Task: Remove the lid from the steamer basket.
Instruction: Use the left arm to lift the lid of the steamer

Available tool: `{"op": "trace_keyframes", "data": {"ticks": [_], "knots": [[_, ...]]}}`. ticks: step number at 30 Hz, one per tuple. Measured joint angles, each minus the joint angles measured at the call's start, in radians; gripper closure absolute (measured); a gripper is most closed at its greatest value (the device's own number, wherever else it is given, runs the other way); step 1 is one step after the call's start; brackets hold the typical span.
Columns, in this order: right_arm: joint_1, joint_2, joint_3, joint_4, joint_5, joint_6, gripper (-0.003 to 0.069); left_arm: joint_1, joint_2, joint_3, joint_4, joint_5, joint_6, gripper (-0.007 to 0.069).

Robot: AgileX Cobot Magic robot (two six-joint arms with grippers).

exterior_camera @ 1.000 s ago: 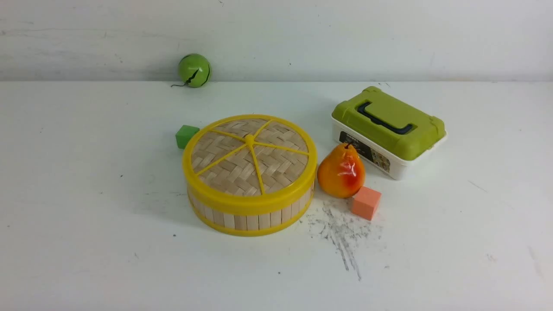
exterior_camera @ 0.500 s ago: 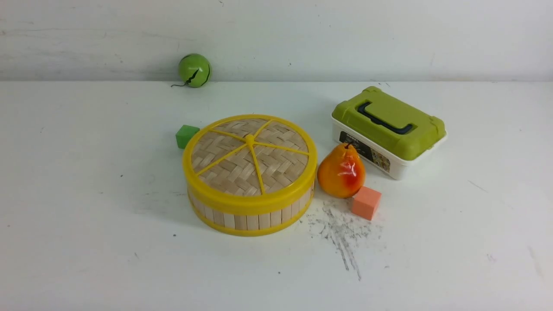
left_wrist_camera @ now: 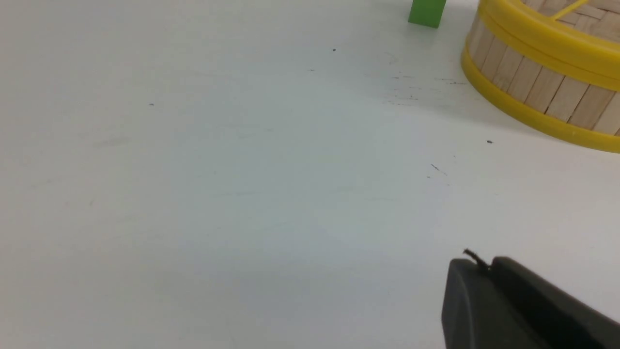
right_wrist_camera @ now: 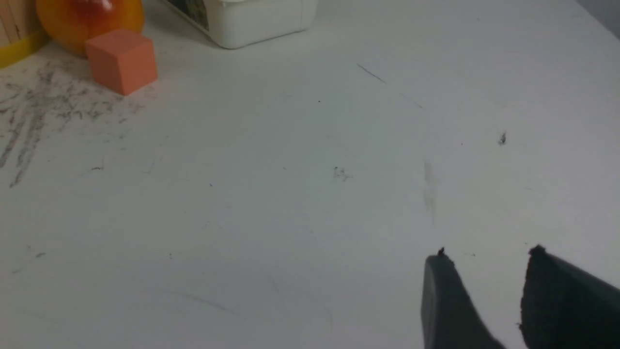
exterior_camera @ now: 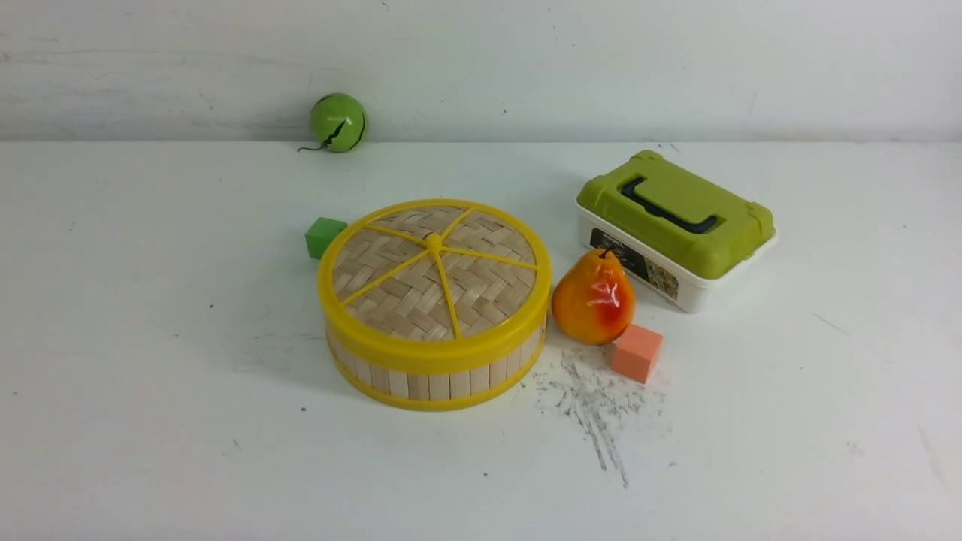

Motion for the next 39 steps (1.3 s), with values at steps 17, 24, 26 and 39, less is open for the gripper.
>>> {"op": "trace_keyframes", "data": {"ticks": [17, 24, 26, 39], "knots": [[0.000, 0.000, 0.000, 0.000, 0.000, 0.000, 0.0419, 0.000, 0.000, 0.000, 0.000, 0.000, 0.000, 0.0582], [0.000, 0.000, 0.000, 0.000, 0.000, 0.000, 0.0419, 0.000, 0.000, 0.000, 0.000, 0.000, 0.000, 0.0572], [0.000, 0.000, 0.000, 0.000, 0.000, 0.000, 0.0419, 0.000, 0.000, 0.000, 0.000, 0.000, 0.000, 0.0568], [0.000, 0.000, 0.000, 0.000, 0.000, 0.000, 0.0419, 0.000, 0.000, 0.000, 0.000, 0.000, 0.000, 0.0552]]}}
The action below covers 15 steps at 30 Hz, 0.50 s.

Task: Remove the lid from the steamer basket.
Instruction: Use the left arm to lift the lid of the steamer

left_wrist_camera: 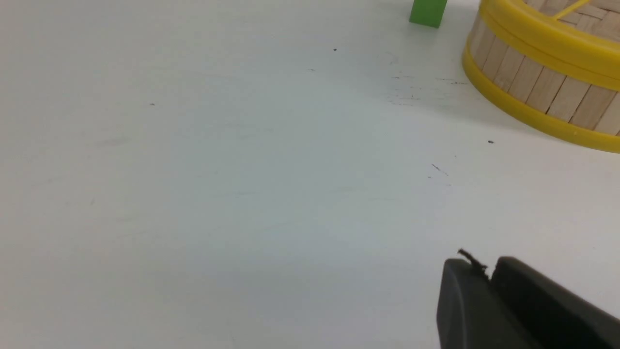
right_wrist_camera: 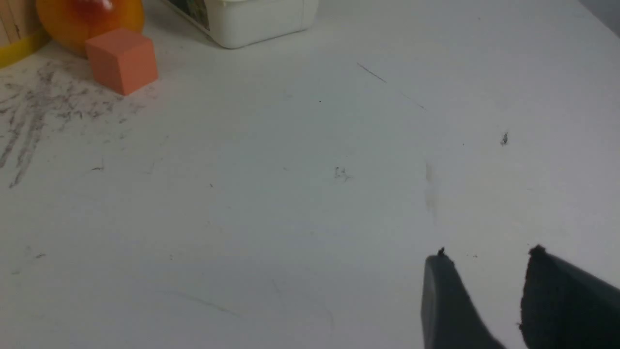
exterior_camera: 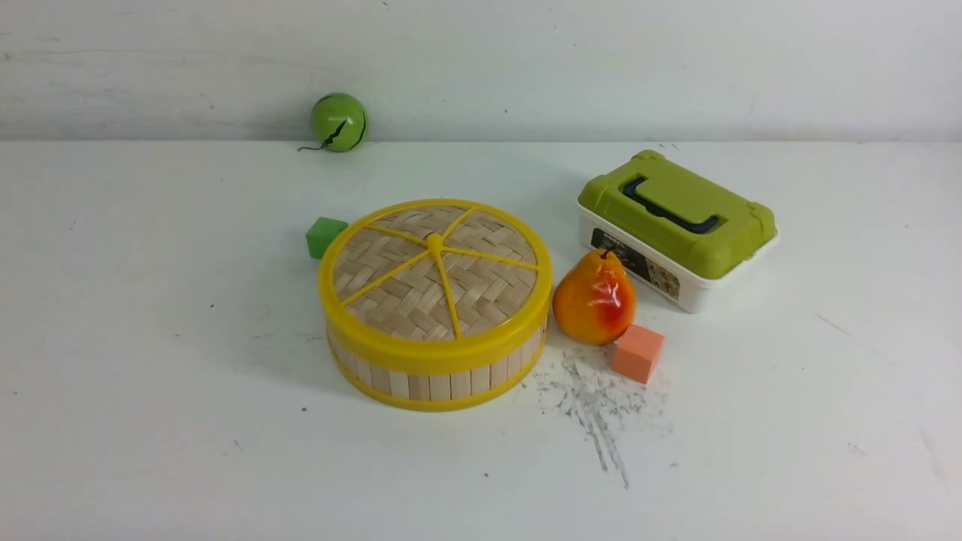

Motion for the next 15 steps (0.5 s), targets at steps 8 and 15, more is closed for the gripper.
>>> {"op": "trace_keyframes", "data": {"ticks": [8, 15], "knots": [[0.000, 0.000, 0.000, 0.000, 0.000, 0.000, 0.0419, 0.000, 0.000, 0.000, 0.000, 0.000, 0.000, 0.0543], [0.000, 0.000, 0.000, 0.000, 0.000, 0.000, 0.0419, 0.000, 0.000, 0.000, 0.000, 0.000, 0.000, 0.0534]]}}
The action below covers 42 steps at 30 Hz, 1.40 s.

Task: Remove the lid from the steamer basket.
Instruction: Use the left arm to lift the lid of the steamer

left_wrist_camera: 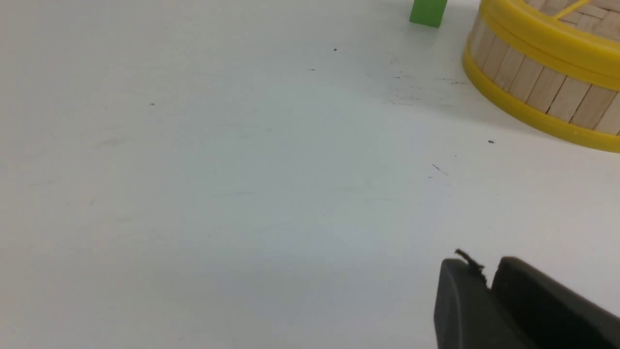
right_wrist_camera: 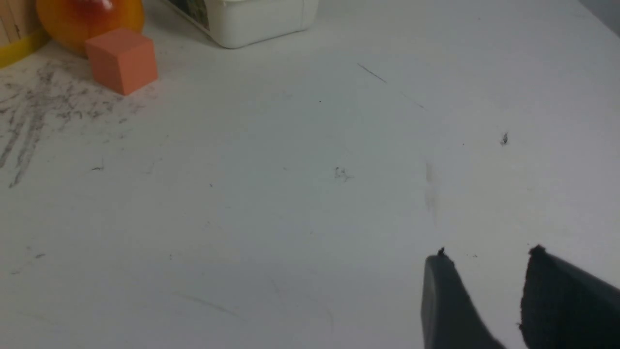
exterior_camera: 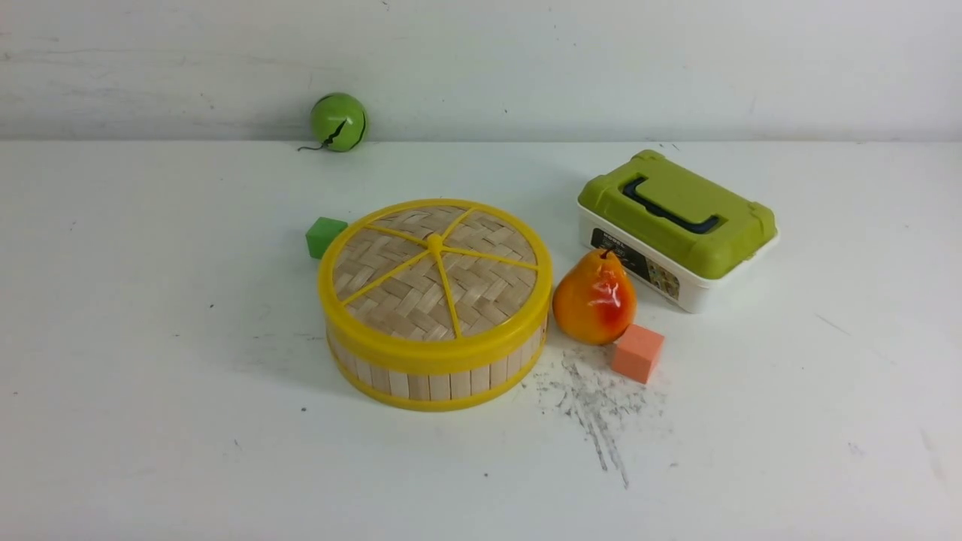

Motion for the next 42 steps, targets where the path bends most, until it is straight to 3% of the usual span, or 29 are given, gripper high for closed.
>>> {"op": "trace_keyframes", "data": {"ticks": [10, 20, 25, 36, 39, 42], "knots": [[0.000, 0.000, 0.000, 0.000, 0.000, 0.000, 0.0419, 0.000, 0.000, 0.000, 0.000, -0.079, 0.000, 0.0528], [0.000, 0.000, 0.000, 0.000, 0.000, 0.000, 0.0419, 0.000, 0.000, 0.000, -0.011, -0.661, 0.000, 0.0520], [0.000, 0.000, 0.000, 0.000, 0.000, 0.000, 0.0419, 0.000, 0.000, 0.000, -0.063, -0.871, -0.007, 0.0513], [0.000, 0.000, 0.000, 0.000, 0.000, 0.000, 0.0419, 0.000, 0.000, 0.000, -0.116, -0.933, -0.213, 0.0503], [0.000, 0.000, 0.000, 0.000, 0.000, 0.000, 0.0419, 0.000, 0.000, -0.075, -0.179, -0.793, -0.274, 0.0514], [0.000, 0.000, 0.000, 0.000, 0.000, 0.000, 0.0419, 0.000, 0.036, -0.220, -0.183, -0.583, -0.257, 0.0584]]}}
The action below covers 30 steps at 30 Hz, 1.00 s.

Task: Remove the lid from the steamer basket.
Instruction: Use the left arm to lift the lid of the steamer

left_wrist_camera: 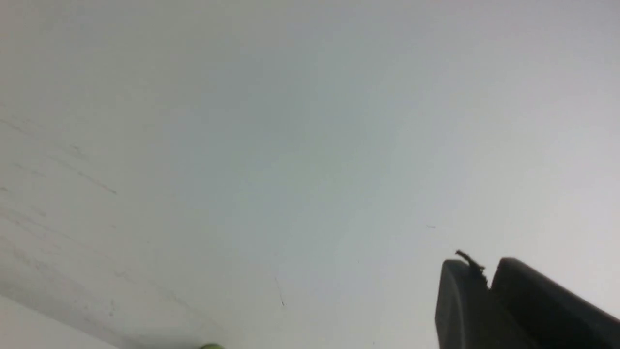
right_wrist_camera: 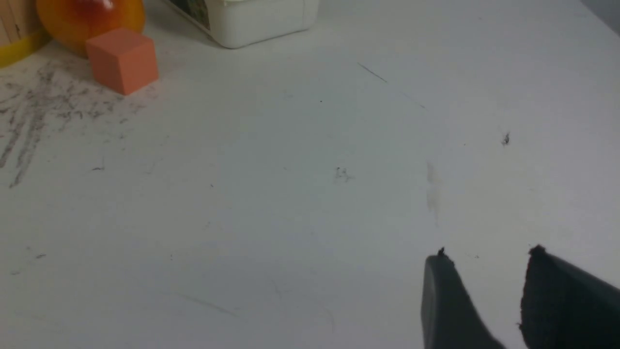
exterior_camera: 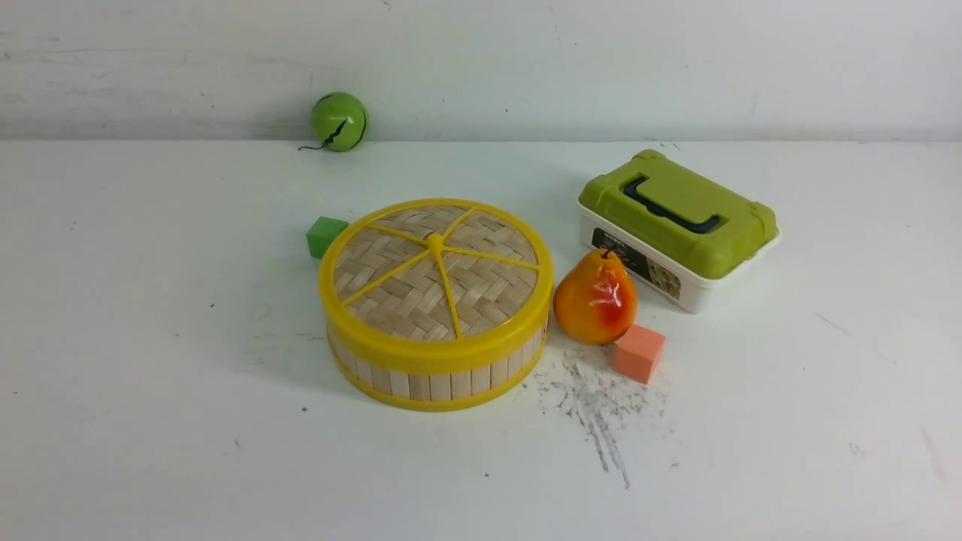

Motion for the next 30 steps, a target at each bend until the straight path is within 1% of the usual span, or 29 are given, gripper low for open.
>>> {"op": "trace_keyframes", "data": {"ticks": [1, 2, 4, 5, 7, 8, 10, 13, 14, 17, 21, 22, 23, 24, 25, 26, 27, 28, 29, 30], "knots": [[0.000, 0.000, 0.000, 0.000, 0.000, 0.000, 0.0419, 0.000, 0.036, -0.059, 0.008, 0.067, 0.017, 0.0618], [0.000, 0.000, 0.000, 0.000, 0.000, 0.000, 0.0419, 0.000, 0.072, -0.106, 0.015, 0.120, 0.034, 0.0637], [0.000, 0.000, 0.000, 0.000, 0.000, 0.000, 0.0419, 0.000, 0.186, -0.236, 0.027, 0.267, 0.058, 0.0637], [0.000, 0.000, 0.000, 0.000, 0.000, 0.000, 0.0419, 0.000, 0.197, -0.247, 0.027, 0.281, 0.061, 0.0637], [0.000, 0.000, 0.000, 0.000, 0.000, 0.000, 0.0419, 0.000, 0.348, -0.387, 0.034, 0.459, 0.072, 0.0637], [0.000, 0.000, 0.000, 0.000, 0.000, 0.000, 0.0419, 0.000, 0.406, -0.431, 0.035, 0.523, 0.074, 0.0637], [0.000, 0.000, 0.000, 0.000, 0.000, 0.000, 0.0419, 0.000, 0.508, -0.496, 0.043, 0.618, 0.074, 0.0637], [0.000, 0.000, 0.000, 0.000, 0.000, 0.000, 0.0419, 0.000, 0.666, -0.529, 0.048, 0.703, 0.074, 0.0637], [0.000, 0.000, 0.000, 0.000, 0.000, 0.000, 0.0419, 0.000, 0.676, -0.531, 0.048, 0.711, 0.074, 0.0637], [0.000, 0.000, 0.000, 0.000, 0.000, 0.000, 0.0419, 0.000, 0.844, -0.551, -0.007, 0.801, 0.082, 0.0637], [0.000, 0.000, 0.000, 0.000, 0.000, 0.000, 0.0419, 0.000, 1.009, -0.606, -0.189, 0.932, 0.227, 0.0637], [0.000, 0.000, 0.000, 0.000, 0.000, 0.000, 0.0419, 0.000, 1.016, -0.606, -0.201, 0.937, 0.237, 0.0637], [0.000, 0.000, 0.000, 0.000, 0.000, 0.000, 0.0419, 0.000, 1.077, -0.635, -0.320, 0.972, 0.325, 0.0637], [0.000, 0.000, 0.000, 0.000, 0.000, 0.000, 0.0419, 0.000, 1.084, -0.638, -0.335, 0.980, 0.348, 0.0637], [0.000, 0.000, 0.000, 0.000, 0.000, 0.000, 0.0419, 0.000, 1.138, -0.665, -0.460, 1.015, 0.445, 0.0637], [0.000, 0.000, 0.000, 0.000, 0.000, 0.000, 0.0419, -0.003, 1.158, -0.680, -0.504, 1.029, 0.482, 0.0637], [0.000, 0.000, 0.000, 0.000, 0.000, 0.000, 0.0419, -0.014, 1.204, -0.704, -0.590, 1.058, 0.563, 0.0637], [0.000, 0.000, 0.000, 0.000, 0.000, 0.000, 0.0419, -0.016, 1.211, -0.708, -0.600, 1.058, 0.563, 0.0637], [0.000, 0.000, 0.000, 0.000, 0.000, 0.000, 0.0419, -0.047, 1.261, -0.749, -0.656, 1.089, 0.629, 0.0637], [0.000, 0.000, 0.000, 0.000, 0.000, 0.000, 0.0419, -0.070, 1.289, -0.778, -0.670, 1.102, 0.645, 0.0637]]}}
